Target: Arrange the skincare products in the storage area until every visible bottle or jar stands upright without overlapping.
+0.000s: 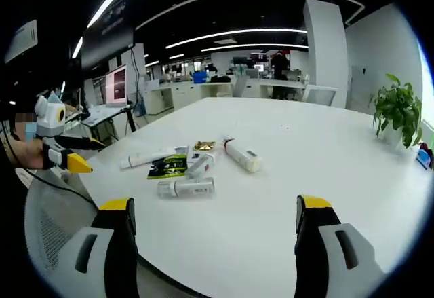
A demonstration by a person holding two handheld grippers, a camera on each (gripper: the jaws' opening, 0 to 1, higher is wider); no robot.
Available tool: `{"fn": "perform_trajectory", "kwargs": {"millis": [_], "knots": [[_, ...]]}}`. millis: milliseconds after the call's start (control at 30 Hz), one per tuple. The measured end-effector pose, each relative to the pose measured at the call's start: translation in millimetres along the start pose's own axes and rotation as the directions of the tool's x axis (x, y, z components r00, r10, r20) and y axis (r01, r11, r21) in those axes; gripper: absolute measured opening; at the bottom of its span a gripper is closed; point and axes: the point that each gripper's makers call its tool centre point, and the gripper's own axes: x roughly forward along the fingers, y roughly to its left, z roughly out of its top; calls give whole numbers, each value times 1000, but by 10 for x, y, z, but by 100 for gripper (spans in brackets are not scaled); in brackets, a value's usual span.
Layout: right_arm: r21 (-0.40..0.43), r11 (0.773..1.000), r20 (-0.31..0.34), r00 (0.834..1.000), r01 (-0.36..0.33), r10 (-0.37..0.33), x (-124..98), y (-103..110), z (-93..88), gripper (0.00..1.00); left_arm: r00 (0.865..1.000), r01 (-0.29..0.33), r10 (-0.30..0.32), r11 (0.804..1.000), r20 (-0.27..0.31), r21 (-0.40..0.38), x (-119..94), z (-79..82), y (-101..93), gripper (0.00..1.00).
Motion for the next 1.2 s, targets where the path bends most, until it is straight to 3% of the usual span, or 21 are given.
{"fn": "perform_trajectory", "kwargs": {"millis": [1200], "knots": [[-5,1000,-27,1000,-11,10,22,15,-52,98,1000,17,-17,1000,-17,8,21,-53,-5,95]]}}
